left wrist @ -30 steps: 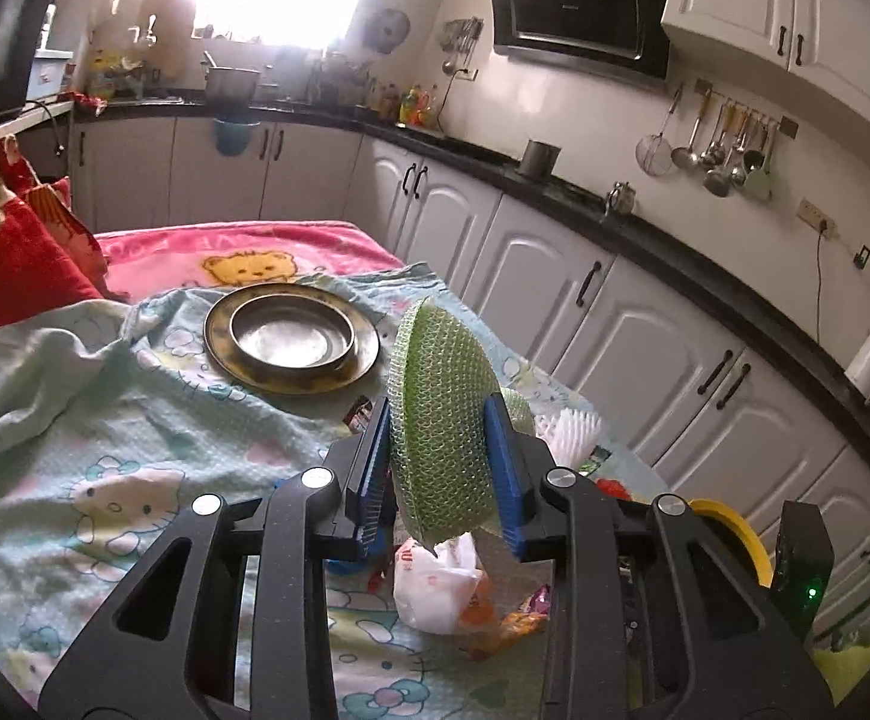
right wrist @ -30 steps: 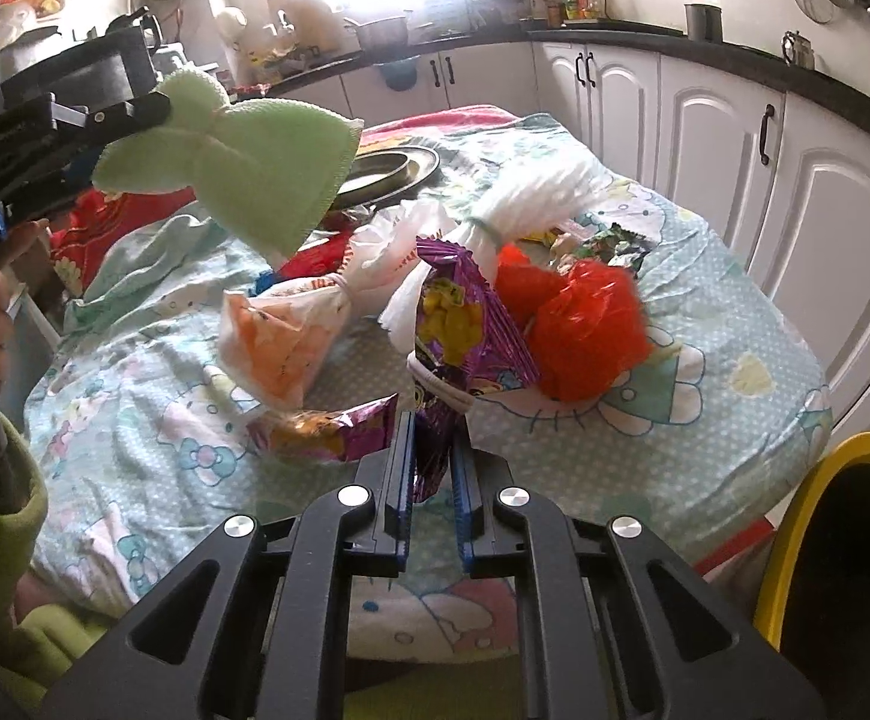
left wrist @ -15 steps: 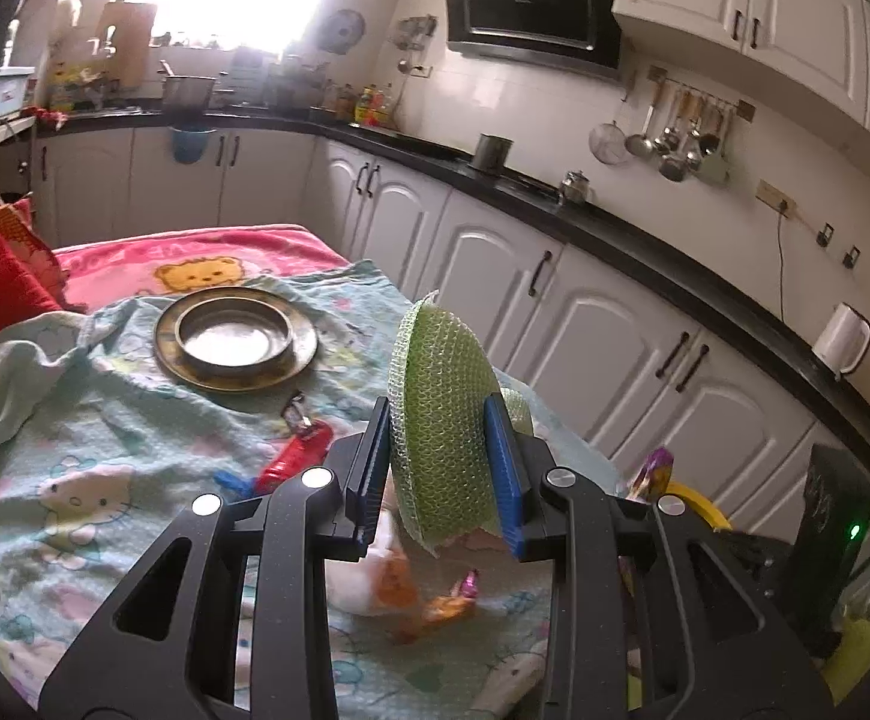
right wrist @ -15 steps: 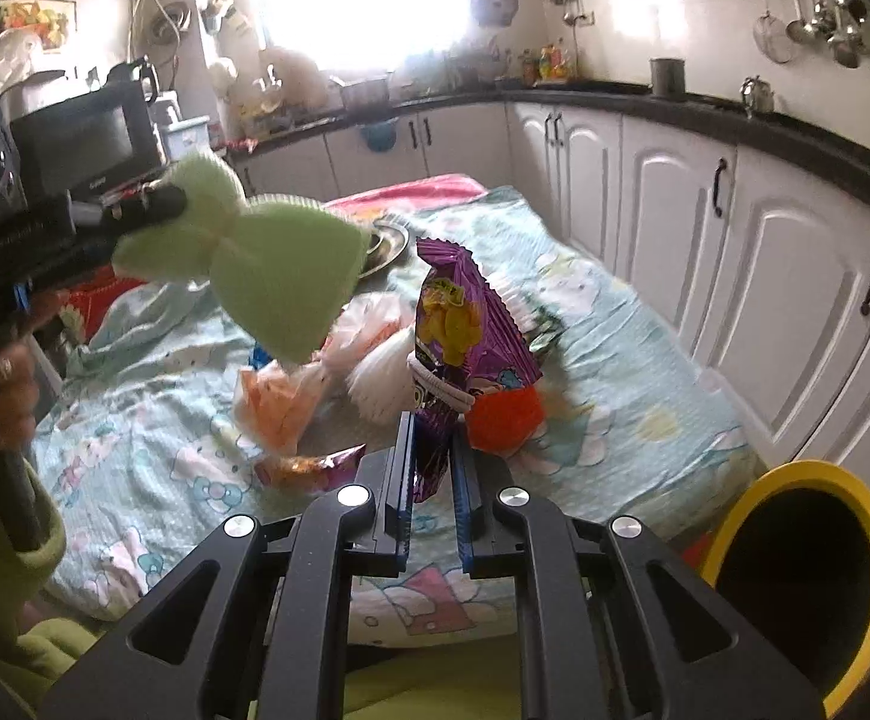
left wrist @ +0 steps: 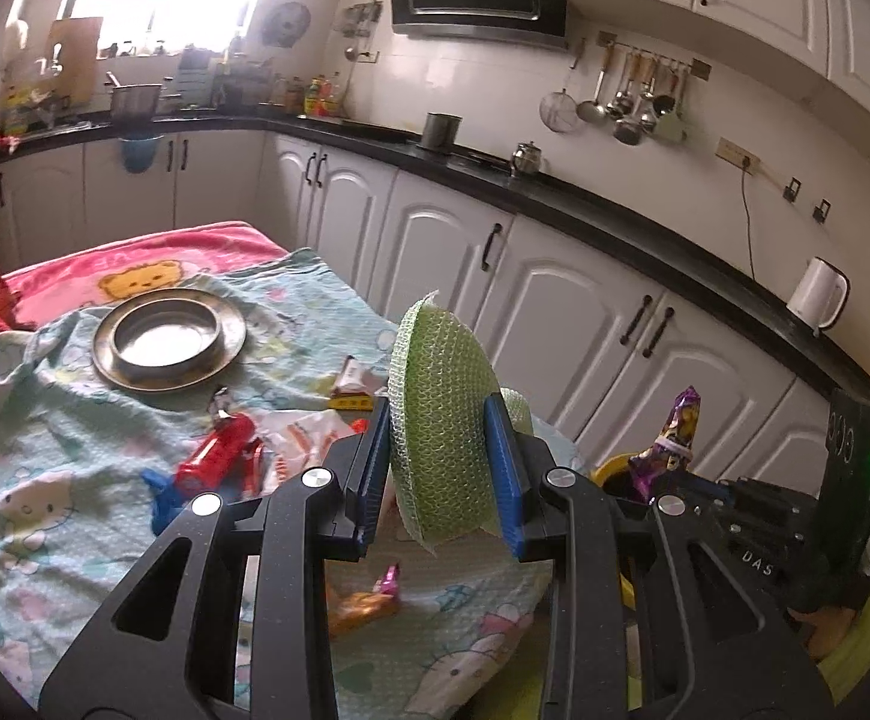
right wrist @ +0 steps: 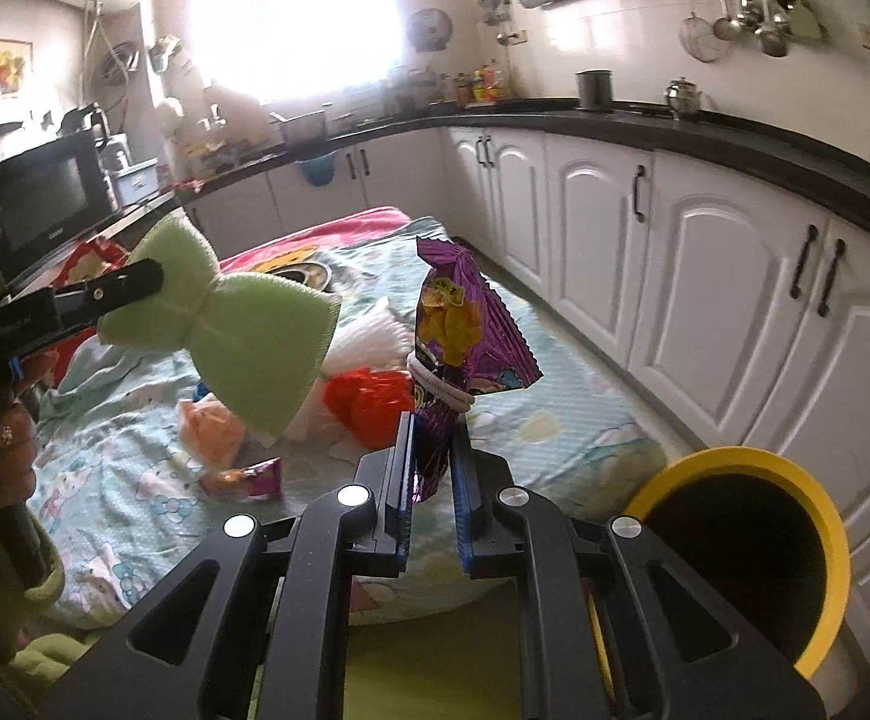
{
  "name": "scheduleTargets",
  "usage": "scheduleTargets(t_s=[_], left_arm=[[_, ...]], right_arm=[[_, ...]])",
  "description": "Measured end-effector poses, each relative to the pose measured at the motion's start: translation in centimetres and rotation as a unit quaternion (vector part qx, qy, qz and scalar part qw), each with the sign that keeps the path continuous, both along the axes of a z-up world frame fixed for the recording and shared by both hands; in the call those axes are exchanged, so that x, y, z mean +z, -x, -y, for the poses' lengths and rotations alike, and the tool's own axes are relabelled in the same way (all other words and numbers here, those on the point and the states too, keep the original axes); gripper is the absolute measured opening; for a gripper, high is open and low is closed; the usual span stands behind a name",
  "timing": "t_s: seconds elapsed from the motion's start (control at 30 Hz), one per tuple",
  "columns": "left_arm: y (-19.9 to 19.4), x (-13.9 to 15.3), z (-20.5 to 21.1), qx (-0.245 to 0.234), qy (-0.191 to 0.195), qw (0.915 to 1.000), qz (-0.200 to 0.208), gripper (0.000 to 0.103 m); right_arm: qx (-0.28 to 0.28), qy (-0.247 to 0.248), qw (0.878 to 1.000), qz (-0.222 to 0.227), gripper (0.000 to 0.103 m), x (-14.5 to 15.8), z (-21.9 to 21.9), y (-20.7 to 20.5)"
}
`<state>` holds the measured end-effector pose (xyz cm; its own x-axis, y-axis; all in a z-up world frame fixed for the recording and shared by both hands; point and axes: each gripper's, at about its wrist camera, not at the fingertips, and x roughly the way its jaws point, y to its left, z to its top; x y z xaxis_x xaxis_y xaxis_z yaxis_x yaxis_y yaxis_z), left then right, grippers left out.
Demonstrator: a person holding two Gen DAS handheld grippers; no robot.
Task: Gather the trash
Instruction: 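Carry the green sponge and purple wrapper over the yellow-rimmed bin with both tools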
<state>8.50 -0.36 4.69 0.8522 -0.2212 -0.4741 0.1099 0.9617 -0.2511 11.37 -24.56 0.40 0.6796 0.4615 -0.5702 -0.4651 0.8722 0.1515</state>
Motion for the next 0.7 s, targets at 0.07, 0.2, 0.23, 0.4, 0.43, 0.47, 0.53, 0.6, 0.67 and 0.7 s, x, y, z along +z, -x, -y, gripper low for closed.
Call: scheduleTargets(t_s=[0.07, 0.2, 0.23, 0.4, 0.43, 0.47, 0.53, 0.6, 0.67, 0.7], left_arm=[[-0.1, 0.0, 0.5, -0.005, -0.001, 1.0, 0.002, 0.024], [-0.4, -0.1, 1.6, -0.017, -0.002, 0.9999, 0.004, 0.024], [-0.4, -0.1, 2.0, -0.019, -0.003, 0.9998, 0.003, 0.024], [-1.0, -0.4, 3.6, -0.036, -0.004, 0.9993, 0.001, 0.024], [-1.1, -0.4, 4.0, -0.039, -0.004, 0.9992, 0.001, 0.024], [-1.2, -0.5, 4.5, -0.044, -0.005, 0.999, 0.001, 0.024], [-1.2, -0.6, 5.1, -0.05, -0.006, 0.9987, 0.001, 0.024], [-1.4, -0.7, 5.8, -0.056, -0.008, 0.9984, 0.001, 0.024], [-1.5, -0.8, 6.6, -0.062, -0.009, 0.998, 0.0, 0.024], [-1.6, -0.8, 6.9, -0.065, -0.011, 0.9978, 0.0, 0.024]], right_arm=[[-0.008, -0.001, 1.0, 0.002, 0.011, 0.1, 0.8, 0.1], [-0.025, -0.003, 1.0, 0.004, 0.011, 0.2, 2.2, 0.2], [-0.029, -0.003, 1.0, 0.005, 0.011, 0.2, 2.7, 0.2], [-0.048, 0.001, 0.999, 0.008, 0.011, 0.2, 4.1, 0.3], [-0.052, 0.001, 0.999, 0.009, 0.011, 0.2, 4.4, 0.3], [-0.056, 0.001, 0.998, 0.009, 0.011, 0.1, 4.7, 0.3], [-0.065, 0.001, 0.998, 0.007, 0.011, 0.0, 5.4, 0.3], [-0.072, 0.0, 0.997, 0.004, 0.011, -0.2, 6.1, 0.2], [-0.082, -0.001, 0.997, 0.0, 0.011, -0.4, 6.9, 0.2], [-0.086, 0.0, 0.996, -0.001, 0.011, -0.4, 7.3, 0.2]])
